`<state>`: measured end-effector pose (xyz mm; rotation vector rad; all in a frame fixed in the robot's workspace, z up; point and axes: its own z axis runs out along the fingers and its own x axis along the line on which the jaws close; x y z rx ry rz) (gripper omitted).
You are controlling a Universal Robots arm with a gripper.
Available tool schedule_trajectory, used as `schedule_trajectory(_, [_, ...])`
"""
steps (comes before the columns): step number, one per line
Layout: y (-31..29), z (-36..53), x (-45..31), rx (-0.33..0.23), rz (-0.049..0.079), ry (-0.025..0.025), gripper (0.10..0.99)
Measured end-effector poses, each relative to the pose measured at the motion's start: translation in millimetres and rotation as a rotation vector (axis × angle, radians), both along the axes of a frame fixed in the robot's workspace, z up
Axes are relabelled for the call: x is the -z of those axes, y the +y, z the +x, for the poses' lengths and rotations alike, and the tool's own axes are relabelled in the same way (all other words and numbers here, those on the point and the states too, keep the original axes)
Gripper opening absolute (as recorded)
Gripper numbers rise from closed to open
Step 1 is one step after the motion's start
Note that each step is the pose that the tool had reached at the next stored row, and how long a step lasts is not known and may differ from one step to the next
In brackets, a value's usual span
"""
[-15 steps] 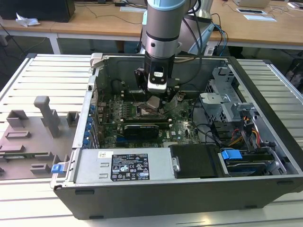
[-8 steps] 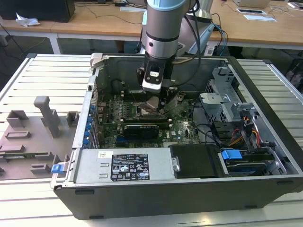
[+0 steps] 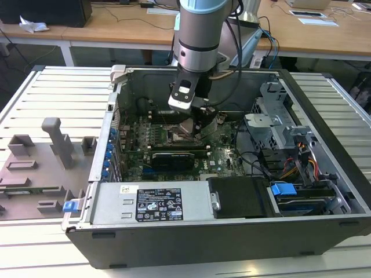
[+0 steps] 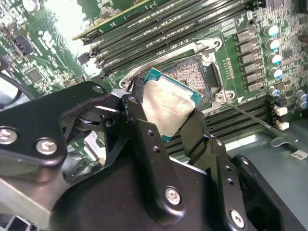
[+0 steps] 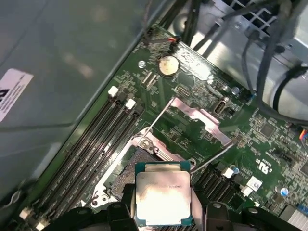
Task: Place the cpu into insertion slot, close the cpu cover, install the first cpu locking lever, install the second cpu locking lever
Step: 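Place the cpu into insertion slot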
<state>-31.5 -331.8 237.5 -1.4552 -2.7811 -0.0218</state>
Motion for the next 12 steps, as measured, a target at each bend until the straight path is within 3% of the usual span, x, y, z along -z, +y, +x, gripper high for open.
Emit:
schedule_trajectory(7, [0.0,0.0,0.4,0.115,-0.006,-0.0001,0.545])
schedule_trajectory(12, [0.0,0.0,0.4,0.169,-0.019,-0.0006,0.545])
